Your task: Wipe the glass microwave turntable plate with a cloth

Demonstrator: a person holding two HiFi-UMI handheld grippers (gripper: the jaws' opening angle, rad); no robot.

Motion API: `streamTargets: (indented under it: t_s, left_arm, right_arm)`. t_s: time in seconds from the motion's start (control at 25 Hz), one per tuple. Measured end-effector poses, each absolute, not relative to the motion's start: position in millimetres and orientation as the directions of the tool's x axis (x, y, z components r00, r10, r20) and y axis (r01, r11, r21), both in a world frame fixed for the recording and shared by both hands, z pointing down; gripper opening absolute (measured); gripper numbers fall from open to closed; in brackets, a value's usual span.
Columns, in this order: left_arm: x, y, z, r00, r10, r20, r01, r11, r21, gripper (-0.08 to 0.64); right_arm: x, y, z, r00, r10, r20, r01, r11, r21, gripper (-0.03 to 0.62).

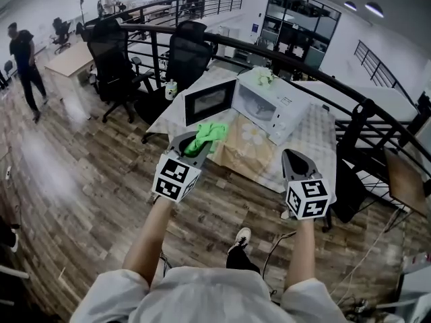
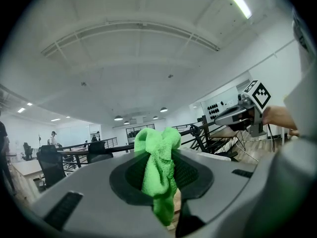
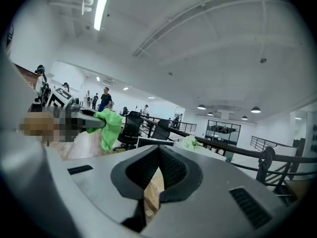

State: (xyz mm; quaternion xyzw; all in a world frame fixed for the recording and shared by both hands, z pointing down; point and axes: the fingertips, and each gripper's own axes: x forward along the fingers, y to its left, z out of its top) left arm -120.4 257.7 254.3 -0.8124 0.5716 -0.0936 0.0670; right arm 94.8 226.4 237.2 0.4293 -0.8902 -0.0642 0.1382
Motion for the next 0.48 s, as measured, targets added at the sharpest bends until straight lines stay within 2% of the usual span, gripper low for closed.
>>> streamTargets:
  t_s: [0.48]
  left_arm:
    - [-94.6, 62.4, 256.4, 0.269, -0.959, 0.085, -0.933, -0.282, -0.226, 0.100]
  right_arm:
    - [115.2, 17.4, 243.7, -0.633, -0.751, 0.186, -0.710, 0.659, 0.246, 0.012]
